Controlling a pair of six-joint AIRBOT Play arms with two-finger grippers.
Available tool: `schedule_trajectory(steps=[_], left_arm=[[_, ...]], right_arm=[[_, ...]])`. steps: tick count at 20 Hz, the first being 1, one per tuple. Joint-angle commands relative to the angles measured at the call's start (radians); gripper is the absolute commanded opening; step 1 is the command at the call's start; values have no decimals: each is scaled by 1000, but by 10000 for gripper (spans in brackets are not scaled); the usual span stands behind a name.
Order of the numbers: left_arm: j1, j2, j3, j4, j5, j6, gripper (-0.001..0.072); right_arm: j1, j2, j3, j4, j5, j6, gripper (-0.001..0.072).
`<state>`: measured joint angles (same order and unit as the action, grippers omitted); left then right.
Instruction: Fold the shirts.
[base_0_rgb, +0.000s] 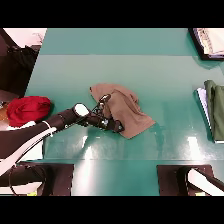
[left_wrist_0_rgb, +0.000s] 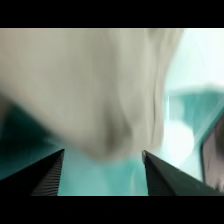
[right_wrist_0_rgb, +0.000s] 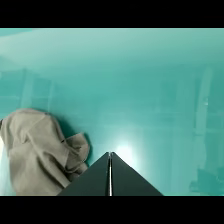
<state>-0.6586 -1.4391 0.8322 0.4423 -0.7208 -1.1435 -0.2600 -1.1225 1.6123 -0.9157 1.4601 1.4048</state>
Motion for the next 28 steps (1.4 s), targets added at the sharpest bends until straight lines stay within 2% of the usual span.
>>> schedule_trajectory(steps=[1,3,4,7,11,13,14,15,16,18,21,25,28], left_arm=[[-25,-26,-7,-138,102,50,525],[-25,-26,0,-144,118,51,149],[-19,-25,14,-143,88,51,26],[60,35,98,-125,-134,52,25],[281,288,251,-5,-283,29,25],[389,383,335,50,-338,12,25],[430,415,370,80,-359,-3,26],[464,439,402,119,-370,-23,25],[486,453,426,163,-377,-43,25],[512,458,468,252,-397,-86,25],[512,457,487,329,-416,-117,26],[512,457,487,376,-502,-135,26],[512,457,487,421,-562,-140,26]], right_arm=[[29,-8,1,-1,-10,0,26],[28,-8,1,-1,-8,0,26],[29,-8,1,-1,-7,0,26],[29,-8,-3,0,26,0,26],[30,24,-160,4,15,-7,27],[40,43,-299,41,-22,-54,50],[58,46,-369,69,-52,-61,231],[87,42,-441,103,-85,-63,467],[123,31,-501,128,-114,-63,538],[229,-24,-594,163,-178,-64,532],[418,-145,-661,165,-360,-72,529],[618,-327,-569,166,-508,-72,521],[689,-452,-438,214,-520,-73,521]])
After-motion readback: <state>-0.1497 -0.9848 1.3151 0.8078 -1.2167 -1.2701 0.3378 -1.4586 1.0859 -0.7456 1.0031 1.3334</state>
